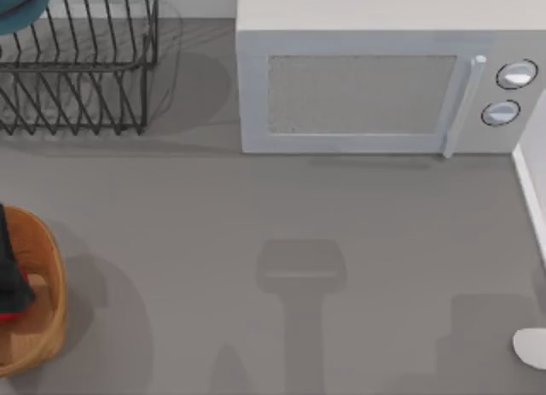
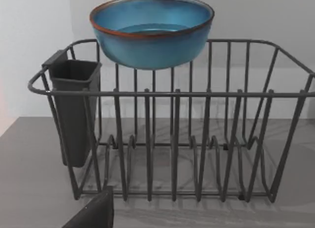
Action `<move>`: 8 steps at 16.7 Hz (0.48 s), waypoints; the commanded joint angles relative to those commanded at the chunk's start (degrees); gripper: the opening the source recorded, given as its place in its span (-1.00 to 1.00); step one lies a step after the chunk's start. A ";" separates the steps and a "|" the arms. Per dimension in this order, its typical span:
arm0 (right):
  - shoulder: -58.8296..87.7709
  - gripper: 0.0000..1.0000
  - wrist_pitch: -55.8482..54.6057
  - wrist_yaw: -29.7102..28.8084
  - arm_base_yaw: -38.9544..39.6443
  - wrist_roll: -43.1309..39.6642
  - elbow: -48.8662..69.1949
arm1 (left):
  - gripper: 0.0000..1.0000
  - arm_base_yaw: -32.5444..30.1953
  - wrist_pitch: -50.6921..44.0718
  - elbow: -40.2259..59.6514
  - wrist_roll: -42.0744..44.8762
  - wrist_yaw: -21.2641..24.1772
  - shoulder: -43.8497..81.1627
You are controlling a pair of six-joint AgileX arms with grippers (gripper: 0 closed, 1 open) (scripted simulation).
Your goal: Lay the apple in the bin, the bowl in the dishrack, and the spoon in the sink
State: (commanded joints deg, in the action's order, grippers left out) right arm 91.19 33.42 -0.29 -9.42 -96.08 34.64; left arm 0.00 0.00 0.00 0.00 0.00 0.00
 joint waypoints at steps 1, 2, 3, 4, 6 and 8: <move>0.00 1.00 0.00 0.00 0.00 0.00 0.00 | 1.00 0.00 0.00 0.00 0.00 0.00 0.00; 0.00 0.85 0.00 0.00 0.00 0.00 0.00 | 1.00 0.00 0.00 0.00 0.00 0.00 0.00; 0.00 0.70 0.00 0.00 0.00 0.00 0.00 | 1.00 0.00 0.00 0.00 0.00 0.00 0.00; 0.00 0.55 0.00 0.00 0.00 0.00 0.00 | 1.00 0.00 0.00 0.00 0.00 0.00 0.00; 0.00 0.25 0.00 0.00 0.00 0.00 0.00 | 1.00 0.00 0.00 0.00 0.00 0.00 0.00; 0.00 -0.06 0.00 0.00 0.00 0.00 0.00 | 1.00 0.00 0.00 0.00 0.00 0.00 0.00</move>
State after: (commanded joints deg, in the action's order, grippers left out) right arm 91.19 33.42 -0.29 -9.42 -96.08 34.64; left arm 0.00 0.00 0.00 0.00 0.00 0.00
